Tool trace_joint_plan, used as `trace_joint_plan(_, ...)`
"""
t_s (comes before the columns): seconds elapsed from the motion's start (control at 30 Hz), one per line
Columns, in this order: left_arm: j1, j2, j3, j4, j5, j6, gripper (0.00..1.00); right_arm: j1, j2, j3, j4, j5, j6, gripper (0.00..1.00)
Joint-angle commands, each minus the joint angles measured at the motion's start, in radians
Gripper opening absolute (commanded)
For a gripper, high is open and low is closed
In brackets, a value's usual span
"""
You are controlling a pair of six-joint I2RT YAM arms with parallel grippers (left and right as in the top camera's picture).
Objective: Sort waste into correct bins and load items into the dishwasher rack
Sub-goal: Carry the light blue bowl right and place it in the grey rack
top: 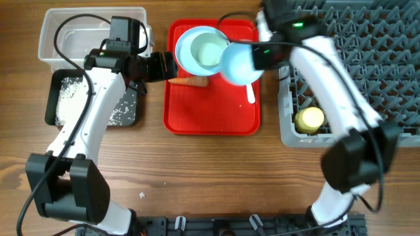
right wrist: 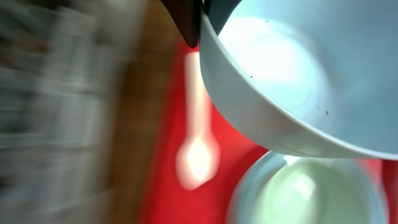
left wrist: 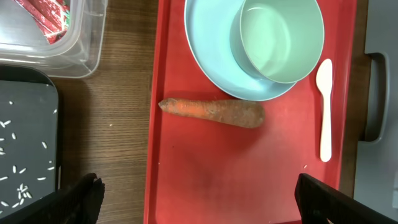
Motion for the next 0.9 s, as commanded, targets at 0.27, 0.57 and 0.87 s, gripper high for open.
trace_joint_plan(0.27, 0.005, 0.002, -0.001, 0.003, -0.016, 0.002, 1.00, -0.115, -0.024, 0.005, 0.373, 0.857, -0.059, 0.04)
trace_joint_plan(0.57, 0.005, 0.002, -0.001, 0.003, -0.016, 0.002, 1.00, -0.115, 0.129, 0.005, 0.921, 1.042, -0.721, 0.04)
trace_joint_plan(0.87, 0.005, 0.002, -0.001, 0.003, -0.016, 0.002, 1.00, -0.126, 0.340, 0.005, 1.302, 1.044, -0.983, 0.04)
